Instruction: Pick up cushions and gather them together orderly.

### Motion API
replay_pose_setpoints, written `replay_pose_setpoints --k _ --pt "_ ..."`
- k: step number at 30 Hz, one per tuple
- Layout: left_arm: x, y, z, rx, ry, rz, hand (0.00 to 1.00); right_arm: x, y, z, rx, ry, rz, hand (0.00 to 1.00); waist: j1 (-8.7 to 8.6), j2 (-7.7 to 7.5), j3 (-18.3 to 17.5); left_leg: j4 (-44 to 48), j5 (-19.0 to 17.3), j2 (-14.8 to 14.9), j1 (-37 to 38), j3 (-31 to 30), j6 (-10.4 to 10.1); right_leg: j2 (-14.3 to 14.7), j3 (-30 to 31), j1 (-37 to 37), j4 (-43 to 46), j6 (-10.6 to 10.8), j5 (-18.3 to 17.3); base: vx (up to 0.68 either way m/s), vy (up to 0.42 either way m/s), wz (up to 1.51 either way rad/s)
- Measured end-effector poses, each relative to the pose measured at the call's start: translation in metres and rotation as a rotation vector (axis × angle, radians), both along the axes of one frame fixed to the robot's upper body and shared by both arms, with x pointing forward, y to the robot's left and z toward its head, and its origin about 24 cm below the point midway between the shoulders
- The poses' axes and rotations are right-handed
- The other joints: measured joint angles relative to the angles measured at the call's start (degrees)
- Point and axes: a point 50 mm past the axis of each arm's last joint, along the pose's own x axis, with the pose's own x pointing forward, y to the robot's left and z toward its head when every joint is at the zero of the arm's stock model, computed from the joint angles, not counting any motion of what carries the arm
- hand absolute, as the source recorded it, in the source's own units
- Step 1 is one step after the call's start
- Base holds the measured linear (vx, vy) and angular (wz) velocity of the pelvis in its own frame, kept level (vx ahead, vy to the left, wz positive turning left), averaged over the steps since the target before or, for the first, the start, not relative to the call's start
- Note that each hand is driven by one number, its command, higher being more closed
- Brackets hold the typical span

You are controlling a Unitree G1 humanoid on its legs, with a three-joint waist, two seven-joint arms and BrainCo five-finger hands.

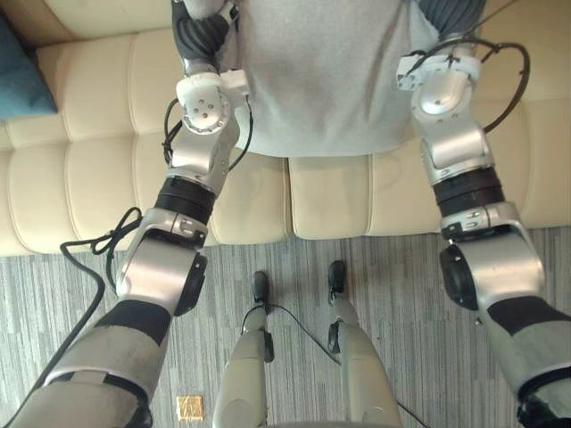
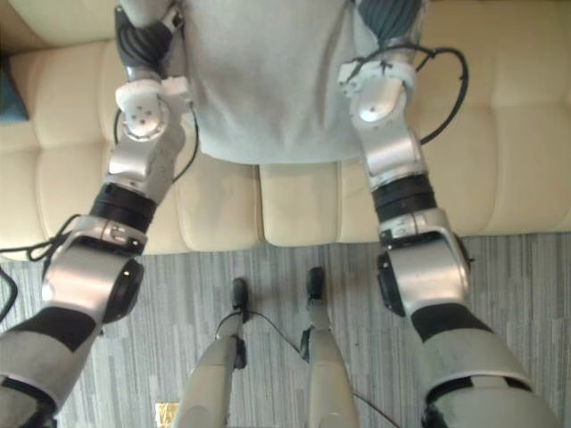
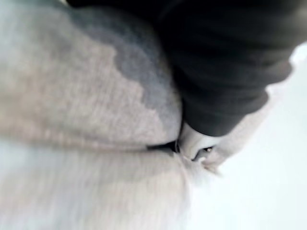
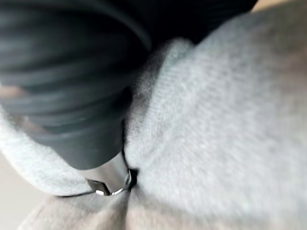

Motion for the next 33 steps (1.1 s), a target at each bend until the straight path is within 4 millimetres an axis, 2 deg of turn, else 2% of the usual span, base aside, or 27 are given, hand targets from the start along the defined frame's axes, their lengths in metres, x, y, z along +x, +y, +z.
replay_pose_setpoints --k 4,8,12,13,14,17,20,22,26,28,29,30,31,32,33 --pt "-0.002 0.001 0.016 -0.043 -0.047 -0.027 0.0 -0.006 -0.008 0.021 0.059 -0.038 0.053 0.0 0.02 -0.02 1.98 0.01 0.46 -0.11 -1.3 -0.21 -0.69 -0.24 -0.24 -1.06 0.45 0.1 -0.13 0.0 0.002 0.11" --pt "-0.001 0.008 0.017 -0.062 -0.038 -0.04 0.0 -0.006 -0.018 0.022 0.189 -0.033 0.125 0.0 -0.01 -0.02 2.07 -0.01 0.7 -0.08 -1.05 -1.0 -1.03 -0.31 -0.35 -1.09 2.17 0.41 -1.5 0.0 -0.018 0.12" --pt "-0.001 0.04 0.023 -0.086 -0.045 -0.02 0.0 -0.009 -0.044 0.021 0.329 -0.041 0.191 0.0 -0.12 -0.04 2.08 -0.31 0.7 0.0 -0.73 -1.44 -1.03 -0.16 -0.6 -1.64 4.14 0.16 -2.48 0.0 -0.017 0.05" --pt "-0.003 0.05 0.026 -0.112 -0.056 -0.004 0.0 -0.011 -0.055 0.02 0.351 -0.046 0.184 0.0 -0.07 -0.07 2.09 -0.94 0.99 0.02 -0.41 -1.46 -1.01 -0.21 -0.51 -1.65 4.44 0.25 -3.02 -0.01 -0.031 0.02" --pt "-0.007 0.07 0.028 -0.14 -0.07 0.029 0.0 -0.014 -0.073 0.015 0.38 -0.045 0.169 0.0 -0.04 -0.09 2.11 -2.22 1.65 0.04 0.43 -1.45 -1.06 -0.17 -0.48 -1.59 4.82 0.27 -3.06 0.0 -0.038 0.03" --pt "-0.013 0.102 0.024 -0.203 -0.08 0.078 0.0 -0.02 -0.101 0.006 0.455 -0.049 0.153 0.0 -0.13 -0.13 2.14 -3.51 2.44 0.05 1.93 -1.37 -1.03 -0.16 -0.34 -0.79 5.04 0.28 -3.08 0.0 -0.023 -0.01" --pt "-0.017 0.113 0.008 -0.258 -0.078 0.045 0.0 -0.025 -0.119 -0.011 0.501 -0.04 0.144 0.0 -0.25 -0.14 2.14 -3.95 2.58 0.04 3.79 -1.43 -0.94 -0.19 -0.32 0.68 5.58 0.3 -3.57 0.01 -0.006 0.01" --pt "-0.02 0.117 -0.004 -0.273 -0.076 0.022 0.0 -0.031 -0.124 -0.019 0.513 -0.055 0.167 0.0 -0.41 -0.14 2.14 -4.06 2.58 -0.06 4.52 -1.45 -0.94 -0.27 -0.2 1.12 6.23 0.43 -4.23 0.02 -0.023 0.04" --pt "-0.031 0.123 -0.055 -0.238 -0.005 0.021 0.0 -0.042 -0.126 -0.065 0.451 0.003 0.179 0.0 -0.71 -0.15 2.13 -4.19 2.56 -0.11 6.41 -1.55 -0.92 -0.18 -0.28 2.88 6.66 0.5 -4.75 0.03 -0.017 0.01" --pt "-0.04 0.117 -0.104 -0.24 0.086 0.014 0.0 -0.049 -0.124 -0.113 0.466 0.089 0.186 0.0 -0.82 -0.21 2.1 -4.24 2.39 -0.17 8.3 -1.64 -0.7 -0.17 -0.43 4.8 6.88 0.49 -5.43 0.05 -0.027 0.07" --pt "-0.048 0.109 -0.136 -0.247 0.154 0.005 0.0 -0.054 -0.119 -0.145 0.508 0.146 0.193 0.0 -0.85 -0.26 2.07 -4.15 2.15 -0.17 9.56 -1.75 -0.43 -0.17 -0.63 6.25 6.92 0.62 -5.92 0.06 -0.029 0.08" --pt "-0.058 0.099 -0.17 -0.267 0.229 -0.008 0.0 -0.061 -0.112 -0.179 0.555 0.21 0.196 0.0 -0.83 -0.41 1.99 -3.98 1.55 -0.13 10.83 -1.74 -0.33 -0.12 -0.68 7.61 7.0 0.57 -6.4 0.05 -0.024 0.05" --pt "-0.066 0.092 -0.192 -0.277 0.283 -0.016 0.0 -0.066 -0.106 -0.201 0.593 0.252 0.201 0.0 -0.82 -0.47 1.95 -3.83 1.21 -0.12 11.6 -1.73 -0.31 -0.11 -0.67 8.4 7.02 0.66 -6.71 0.05 -0.019 -0.01" --pt "-0.081 0.081 -0.226 -0.294 0.379 -0.023 0.0 -0.076 -0.095 -0.235 0.645 0.324 0.205 0.0 -0.75 -0.73 1.76 -3.72 0.78 -0.22 12.65 -1.62 -0.14 -0.14 -0.54 9.21 7.63 0.58 -7.47 0.04 -0.014 -0.01" --pt "-0.088 0.076 -0.242 -0.309 0.426 -0.031 0.0 -0.081 -0.09 -0.251 0.678 0.36 0.202 0.0 -0.73 -0.87 1.68 -3.71 0.62 -0.3 13.2 -1.62 -0.02 -0.18 -0.53 9.56 8.05 0.64 -7.83 0.04 -0.018 0.0"
